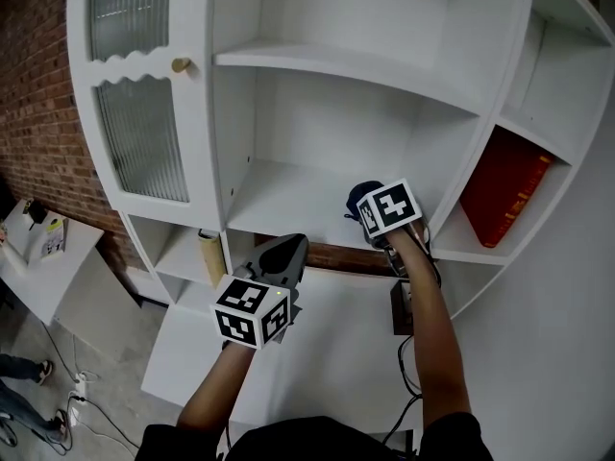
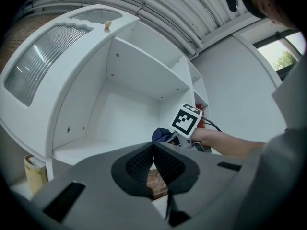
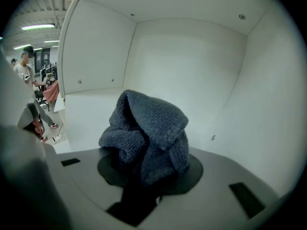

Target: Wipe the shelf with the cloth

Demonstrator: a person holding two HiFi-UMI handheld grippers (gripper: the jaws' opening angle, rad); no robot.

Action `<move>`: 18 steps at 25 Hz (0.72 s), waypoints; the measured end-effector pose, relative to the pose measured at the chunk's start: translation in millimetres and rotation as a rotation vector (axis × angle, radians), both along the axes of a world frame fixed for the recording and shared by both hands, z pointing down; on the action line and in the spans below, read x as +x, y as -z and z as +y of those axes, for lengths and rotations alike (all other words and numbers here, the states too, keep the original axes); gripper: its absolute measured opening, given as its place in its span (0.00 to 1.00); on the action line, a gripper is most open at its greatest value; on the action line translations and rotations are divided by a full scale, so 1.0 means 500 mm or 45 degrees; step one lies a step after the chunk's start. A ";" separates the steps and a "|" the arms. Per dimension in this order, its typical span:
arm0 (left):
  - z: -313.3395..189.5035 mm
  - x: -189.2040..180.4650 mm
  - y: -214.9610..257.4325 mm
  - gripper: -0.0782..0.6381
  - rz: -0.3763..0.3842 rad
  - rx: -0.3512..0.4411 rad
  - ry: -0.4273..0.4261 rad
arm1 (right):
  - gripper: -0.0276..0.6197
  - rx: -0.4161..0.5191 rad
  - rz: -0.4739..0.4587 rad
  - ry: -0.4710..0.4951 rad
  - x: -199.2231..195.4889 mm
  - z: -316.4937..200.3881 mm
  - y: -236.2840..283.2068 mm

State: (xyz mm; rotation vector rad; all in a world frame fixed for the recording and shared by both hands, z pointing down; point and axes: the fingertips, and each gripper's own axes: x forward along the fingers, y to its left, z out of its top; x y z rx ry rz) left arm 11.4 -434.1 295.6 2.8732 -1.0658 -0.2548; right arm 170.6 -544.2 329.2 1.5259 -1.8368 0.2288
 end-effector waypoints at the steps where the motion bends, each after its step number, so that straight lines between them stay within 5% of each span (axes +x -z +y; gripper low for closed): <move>1: -0.003 0.000 0.001 0.13 0.001 0.000 0.001 | 0.26 -0.002 -0.004 -0.003 0.001 -0.005 0.000; 18: -0.044 0.012 0.009 0.13 0.017 0.007 -0.006 | 0.27 -0.050 0.017 -0.030 0.003 -0.068 0.002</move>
